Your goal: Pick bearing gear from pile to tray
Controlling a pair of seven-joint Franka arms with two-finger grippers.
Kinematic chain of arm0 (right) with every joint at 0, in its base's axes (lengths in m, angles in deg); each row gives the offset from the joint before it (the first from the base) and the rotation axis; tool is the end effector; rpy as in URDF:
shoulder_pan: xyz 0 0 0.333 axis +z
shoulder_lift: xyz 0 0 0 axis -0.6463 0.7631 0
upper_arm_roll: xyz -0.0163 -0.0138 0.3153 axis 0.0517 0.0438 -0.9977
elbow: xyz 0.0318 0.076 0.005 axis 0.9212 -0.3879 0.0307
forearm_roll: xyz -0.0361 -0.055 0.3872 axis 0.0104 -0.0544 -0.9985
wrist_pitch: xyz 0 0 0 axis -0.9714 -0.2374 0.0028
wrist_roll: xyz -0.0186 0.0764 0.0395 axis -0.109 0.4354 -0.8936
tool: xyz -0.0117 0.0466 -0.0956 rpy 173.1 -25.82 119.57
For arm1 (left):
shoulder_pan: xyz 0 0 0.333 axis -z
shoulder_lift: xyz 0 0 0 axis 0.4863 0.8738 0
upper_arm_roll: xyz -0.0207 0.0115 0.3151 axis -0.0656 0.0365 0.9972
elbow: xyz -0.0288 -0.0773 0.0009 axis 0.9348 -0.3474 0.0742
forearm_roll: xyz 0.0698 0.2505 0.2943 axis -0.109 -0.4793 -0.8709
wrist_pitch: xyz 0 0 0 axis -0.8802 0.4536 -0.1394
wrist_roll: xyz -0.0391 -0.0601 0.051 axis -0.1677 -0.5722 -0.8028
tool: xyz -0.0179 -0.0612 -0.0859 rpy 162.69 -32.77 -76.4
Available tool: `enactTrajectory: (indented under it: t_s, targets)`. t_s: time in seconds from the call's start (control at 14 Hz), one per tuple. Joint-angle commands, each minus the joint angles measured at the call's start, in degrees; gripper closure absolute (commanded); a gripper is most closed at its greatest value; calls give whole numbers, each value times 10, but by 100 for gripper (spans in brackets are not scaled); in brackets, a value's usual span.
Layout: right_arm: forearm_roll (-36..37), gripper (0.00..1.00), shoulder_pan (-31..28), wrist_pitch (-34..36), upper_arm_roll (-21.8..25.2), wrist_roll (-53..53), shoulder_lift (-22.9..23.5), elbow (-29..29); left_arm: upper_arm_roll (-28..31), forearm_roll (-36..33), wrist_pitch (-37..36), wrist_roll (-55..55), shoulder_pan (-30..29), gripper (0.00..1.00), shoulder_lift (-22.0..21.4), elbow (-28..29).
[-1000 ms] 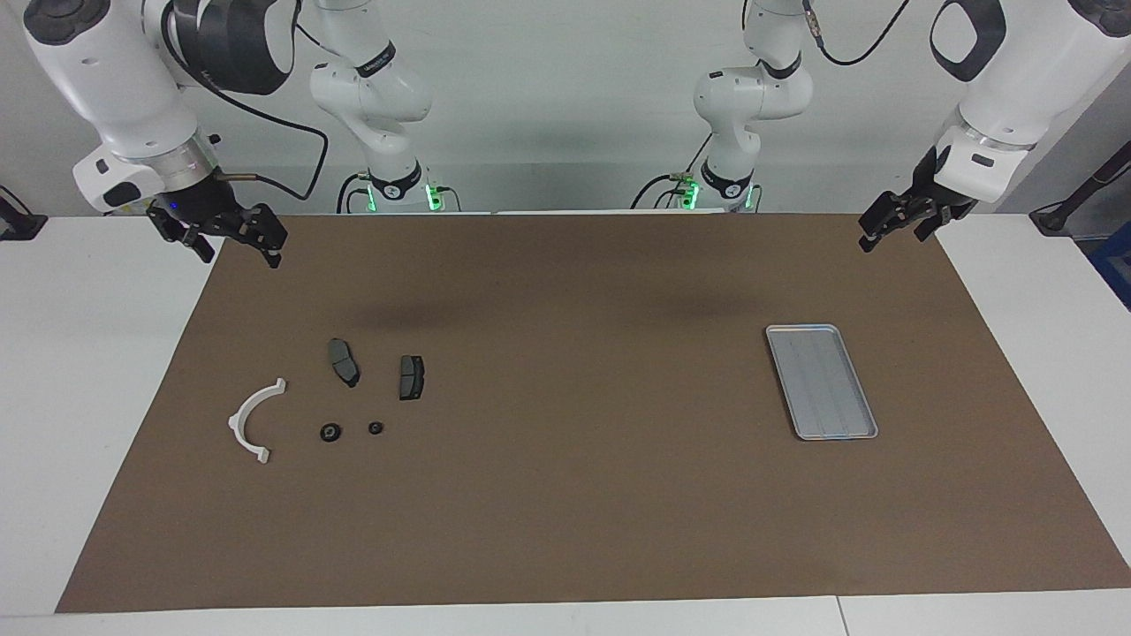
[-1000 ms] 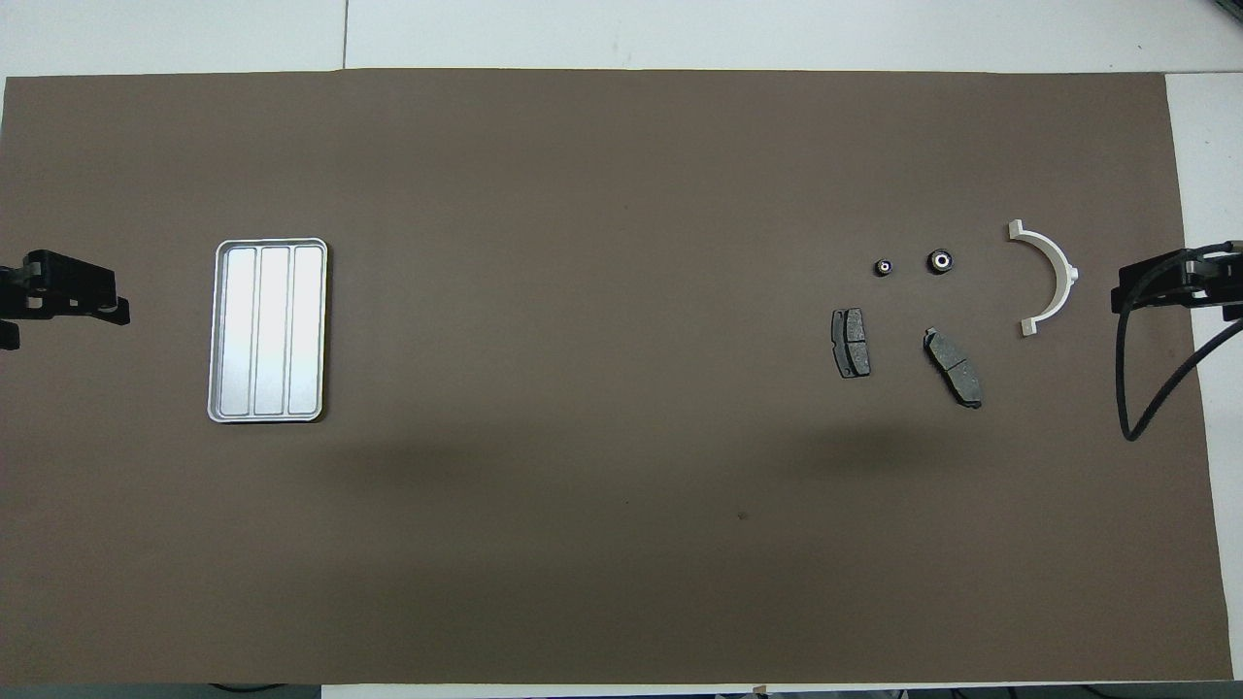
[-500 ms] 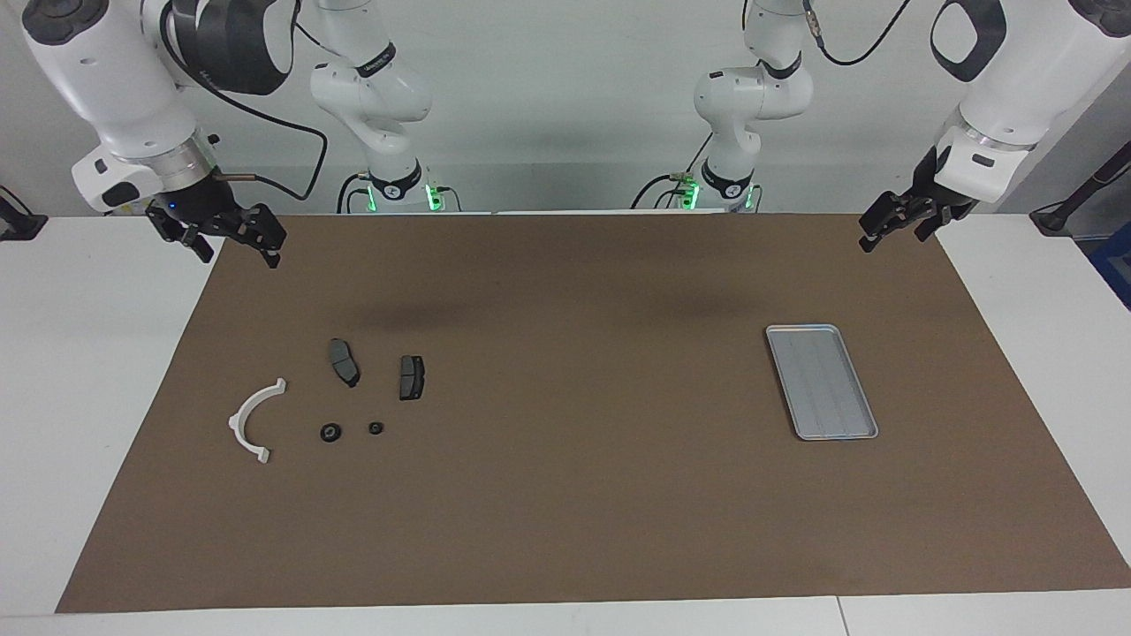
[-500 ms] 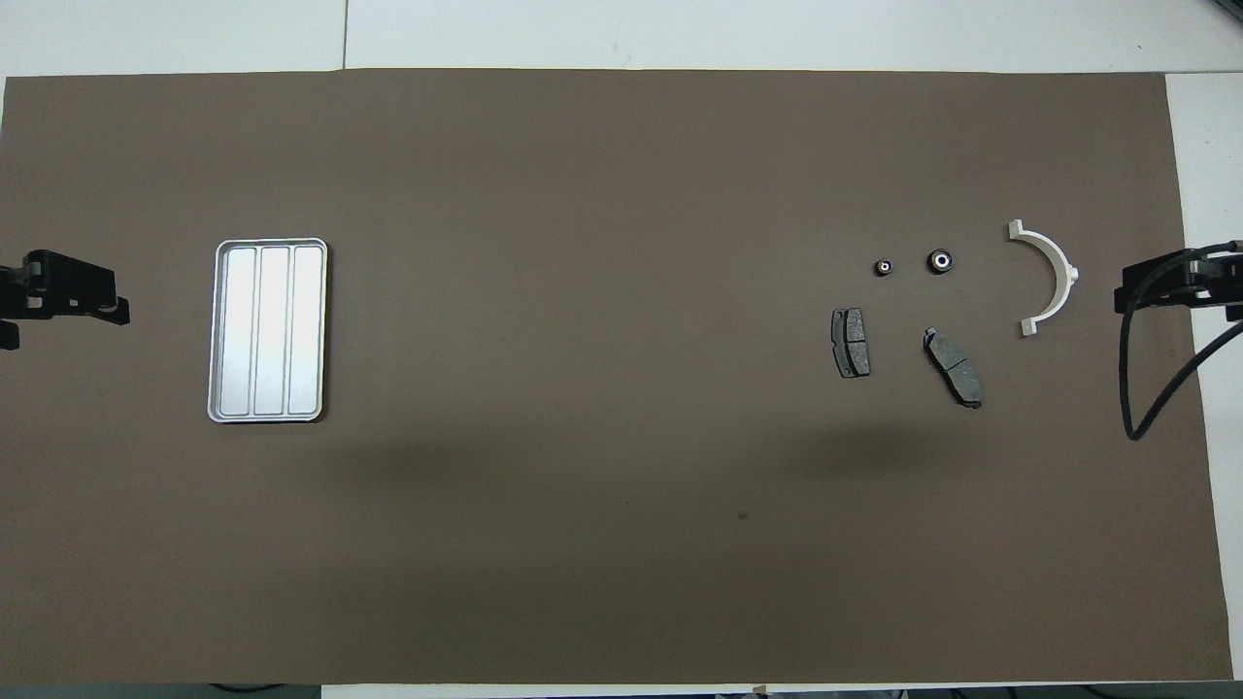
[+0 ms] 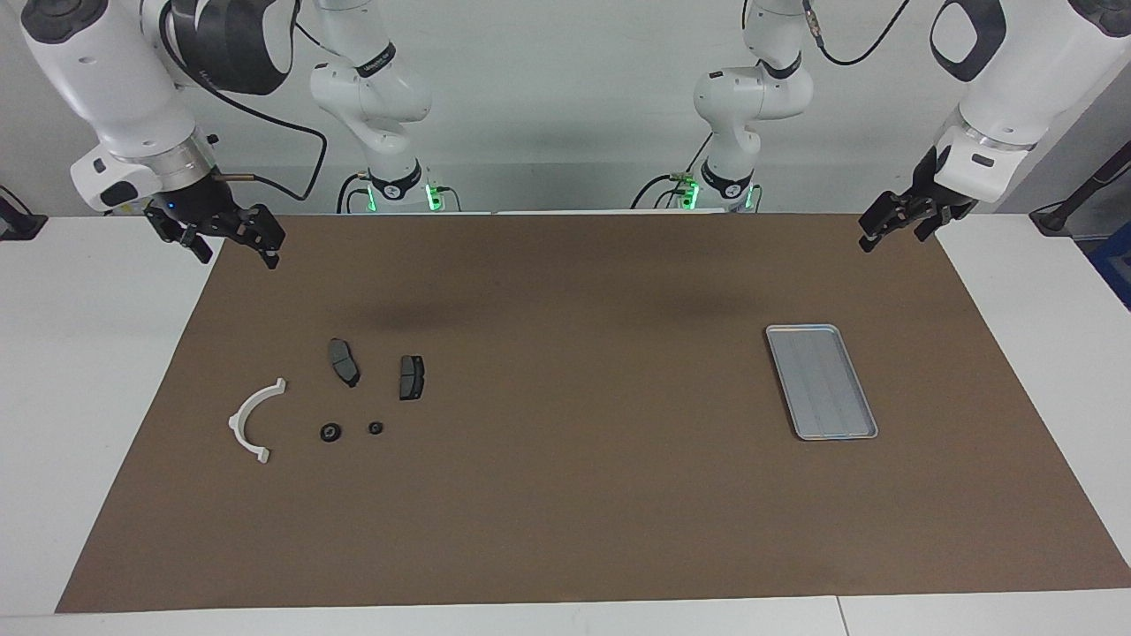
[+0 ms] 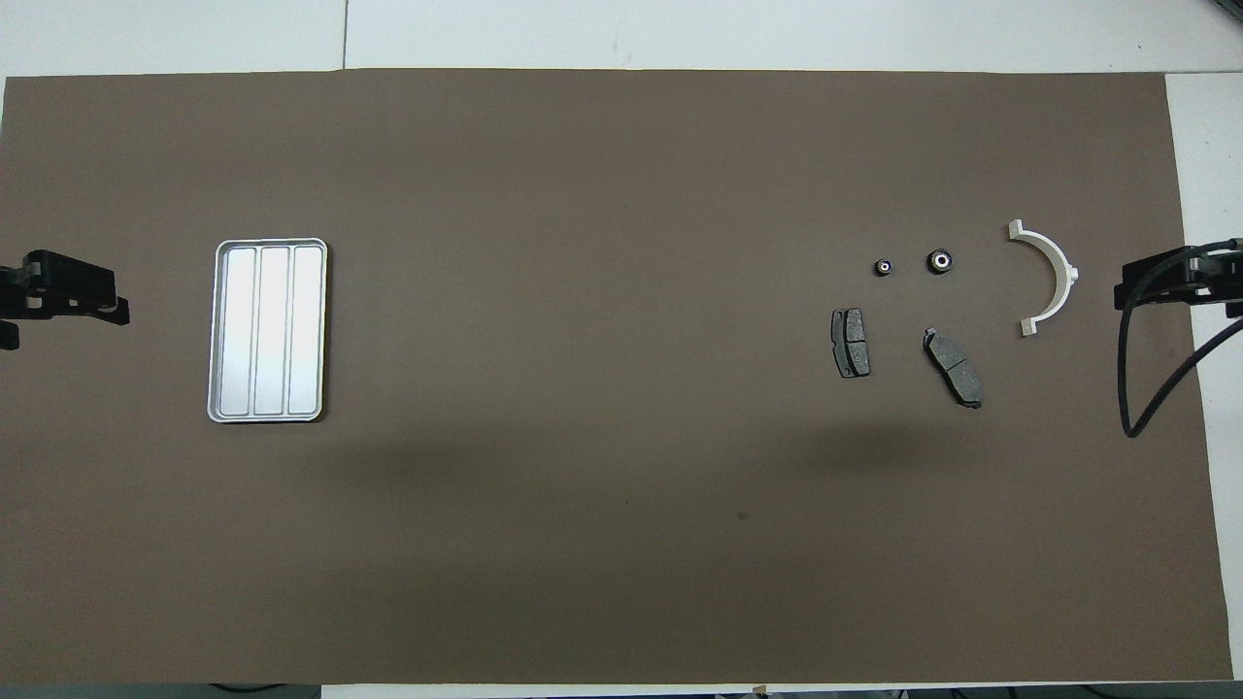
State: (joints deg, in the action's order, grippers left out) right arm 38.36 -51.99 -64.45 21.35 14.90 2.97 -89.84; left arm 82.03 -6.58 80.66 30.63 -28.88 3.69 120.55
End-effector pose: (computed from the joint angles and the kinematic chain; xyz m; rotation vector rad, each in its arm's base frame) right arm 0.5505 -0.0616 0.5907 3.1051 -0.1787 -0.0228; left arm 0.5466 0.0025 0.6108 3.1145 0.2232 -0.0933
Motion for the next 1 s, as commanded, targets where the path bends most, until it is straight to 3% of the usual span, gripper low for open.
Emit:
enactTrajectory:
  t_s: [0.0, 0.36, 0.93]
  targets:
    - [-9, 0, -12, -18, -5, -7, -12, -19, -2, 4, 11, 4, -3, 0, -18, 22]
    - [-9, 0, -23, -39, -5, -13, -2, -21, -2, 4, 11, 4, -3, 0, -18, 22]
    - [5, 0, -31, -110, -5, -48, 106, 21, -2, 4, 11, 4, -3, 0, -18, 22]
